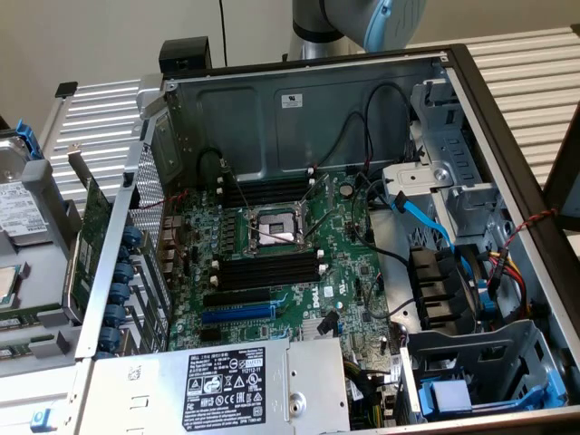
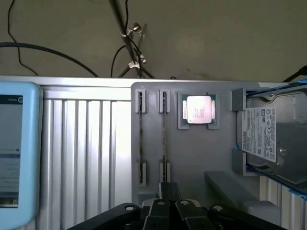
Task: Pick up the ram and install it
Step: 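Pick up the ram and move it above insertion slot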
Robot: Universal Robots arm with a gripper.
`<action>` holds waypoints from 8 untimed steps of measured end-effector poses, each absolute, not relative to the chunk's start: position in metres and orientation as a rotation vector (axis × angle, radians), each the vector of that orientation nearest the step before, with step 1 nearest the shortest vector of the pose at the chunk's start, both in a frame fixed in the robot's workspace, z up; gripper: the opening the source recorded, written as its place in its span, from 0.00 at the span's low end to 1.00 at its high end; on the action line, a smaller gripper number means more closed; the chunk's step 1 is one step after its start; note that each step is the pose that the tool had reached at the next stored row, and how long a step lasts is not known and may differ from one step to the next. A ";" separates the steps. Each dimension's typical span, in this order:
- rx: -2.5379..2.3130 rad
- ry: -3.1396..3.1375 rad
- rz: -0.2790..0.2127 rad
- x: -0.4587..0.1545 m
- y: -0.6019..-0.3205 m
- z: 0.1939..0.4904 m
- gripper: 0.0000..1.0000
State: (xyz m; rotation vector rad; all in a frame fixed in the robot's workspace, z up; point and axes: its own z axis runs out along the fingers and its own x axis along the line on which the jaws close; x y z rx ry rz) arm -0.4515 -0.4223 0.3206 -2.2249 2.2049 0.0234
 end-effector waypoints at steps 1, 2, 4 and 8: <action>-2.225 2.205 0.023 -0.452 -0.422 0.319 0.11; -2.225 2.205 0.024 -0.452 -0.422 0.317 0.11; -2.225 2.205 0.023 -0.453 -0.422 0.313 0.11; -2.225 2.205 0.023 -0.461 -0.422 0.307 0.11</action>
